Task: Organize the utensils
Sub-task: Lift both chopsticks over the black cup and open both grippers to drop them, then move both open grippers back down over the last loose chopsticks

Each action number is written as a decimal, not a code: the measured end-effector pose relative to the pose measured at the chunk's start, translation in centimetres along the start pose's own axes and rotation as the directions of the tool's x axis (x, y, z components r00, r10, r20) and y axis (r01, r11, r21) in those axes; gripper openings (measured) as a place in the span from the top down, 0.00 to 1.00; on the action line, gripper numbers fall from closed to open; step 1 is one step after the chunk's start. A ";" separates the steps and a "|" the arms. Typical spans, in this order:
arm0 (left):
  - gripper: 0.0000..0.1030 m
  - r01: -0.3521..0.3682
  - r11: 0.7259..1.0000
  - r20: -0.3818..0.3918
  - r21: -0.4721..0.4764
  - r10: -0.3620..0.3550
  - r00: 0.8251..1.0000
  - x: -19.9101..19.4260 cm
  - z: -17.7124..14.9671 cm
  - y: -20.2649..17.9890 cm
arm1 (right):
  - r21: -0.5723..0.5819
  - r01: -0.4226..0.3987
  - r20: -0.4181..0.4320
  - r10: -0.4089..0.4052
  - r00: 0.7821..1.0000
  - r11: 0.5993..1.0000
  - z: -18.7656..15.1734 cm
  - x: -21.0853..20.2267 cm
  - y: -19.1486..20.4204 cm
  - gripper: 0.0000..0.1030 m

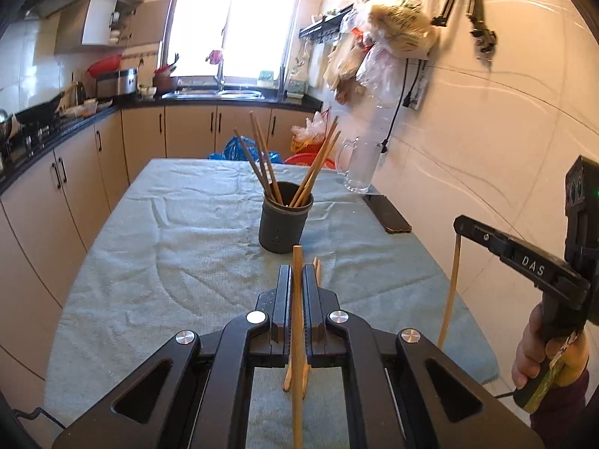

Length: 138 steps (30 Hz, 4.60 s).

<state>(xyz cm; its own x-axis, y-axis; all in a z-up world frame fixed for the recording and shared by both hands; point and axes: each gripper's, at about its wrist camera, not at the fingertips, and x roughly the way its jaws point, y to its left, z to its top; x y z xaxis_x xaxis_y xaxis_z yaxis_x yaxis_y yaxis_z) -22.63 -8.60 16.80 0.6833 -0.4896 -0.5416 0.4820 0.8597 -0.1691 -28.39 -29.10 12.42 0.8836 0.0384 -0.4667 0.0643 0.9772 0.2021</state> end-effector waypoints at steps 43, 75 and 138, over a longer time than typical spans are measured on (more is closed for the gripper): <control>0.96 -0.020 0.999 0.269 0.027 0.012 0.963 1.9 17.8 -0.8 | -0.078 -0.082 0.191 0.096 0.977 0.994 15.2 2.4 3.0 0.94; 0.58 -0.008 0.999 0.206 -0.048 0.018 0.978 7.7 18.8 1.9 | 0.068 -0.025 0.081 0.020 0.997 0.997 15.3 13.6 -0.3 0.63; 0.93 -0.089 0.962 -0.466 -0.257 -0.042 0.884 13.1 -8.0 8.6 | 0.201 -0.046 -0.435 0.132 0.891 0.979 -9.9 15.7 -0.5 0.41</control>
<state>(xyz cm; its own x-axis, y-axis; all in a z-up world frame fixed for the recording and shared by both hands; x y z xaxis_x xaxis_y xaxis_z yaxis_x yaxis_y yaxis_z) -13.91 -6.51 1.70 0.3281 -0.4012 -0.8552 0.2619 0.9085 -0.3257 -19.14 -26.90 -3.54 0.5939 0.2535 -0.7635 0.1149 0.9126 0.3923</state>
